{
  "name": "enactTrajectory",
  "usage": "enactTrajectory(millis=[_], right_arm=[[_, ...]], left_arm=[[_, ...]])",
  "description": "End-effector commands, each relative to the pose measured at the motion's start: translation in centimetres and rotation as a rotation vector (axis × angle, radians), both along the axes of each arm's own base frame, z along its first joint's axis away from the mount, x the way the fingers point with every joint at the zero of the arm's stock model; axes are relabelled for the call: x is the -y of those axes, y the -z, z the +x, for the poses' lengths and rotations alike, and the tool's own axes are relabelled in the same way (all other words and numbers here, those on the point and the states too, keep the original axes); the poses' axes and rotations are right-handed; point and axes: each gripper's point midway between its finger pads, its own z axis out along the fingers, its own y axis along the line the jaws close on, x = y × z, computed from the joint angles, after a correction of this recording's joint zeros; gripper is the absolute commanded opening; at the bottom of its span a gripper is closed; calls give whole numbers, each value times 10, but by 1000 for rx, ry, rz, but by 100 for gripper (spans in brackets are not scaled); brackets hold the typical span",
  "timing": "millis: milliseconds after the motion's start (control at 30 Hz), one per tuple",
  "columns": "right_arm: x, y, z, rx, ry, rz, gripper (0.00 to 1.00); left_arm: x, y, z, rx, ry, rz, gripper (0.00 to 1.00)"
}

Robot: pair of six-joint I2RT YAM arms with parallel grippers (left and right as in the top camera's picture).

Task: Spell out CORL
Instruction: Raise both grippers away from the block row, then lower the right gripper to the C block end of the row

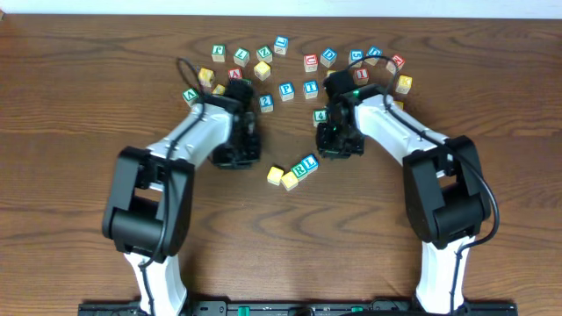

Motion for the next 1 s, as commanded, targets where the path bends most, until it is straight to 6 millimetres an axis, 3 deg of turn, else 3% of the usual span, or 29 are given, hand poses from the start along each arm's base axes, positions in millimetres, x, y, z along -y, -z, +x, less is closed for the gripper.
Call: enactTrajectory(millis=[0, 167, 333, 400, 500, 667, 800, 967], right_arm=[[0, -17, 16, 74, -107, 25, 18], [-14, -64, 27, 195, -313, 52, 22], [-60, -86, 3, 199, -522, 200, 12], [-75, -84, -12, 177, -564, 210, 2], [-97, -78, -35, 154, -636, 203, 1], [-123, -60, -73, 120, -726, 135, 1], [-128, -52, -91, 96, -769, 113, 1], [-117, -35, -104, 57, -769, 37, 1]], left_arm=[[-26, -26, 27, 93, -49, 62, 8], [-65, -74, 52, 230, -155, 66, 8], [-117, -108, 60, 328, -280, 122, 8], [-136, -115, 59, 342, -325, 138, 8], [-160, -117, 55, 333, -386, 151, 8], [-181, -115, 47, 307, -439, 162, 8], [-182, -115, 47, 307, -442, 163, 8], [-182, -115, 47, 307, -442, 163, 8]])
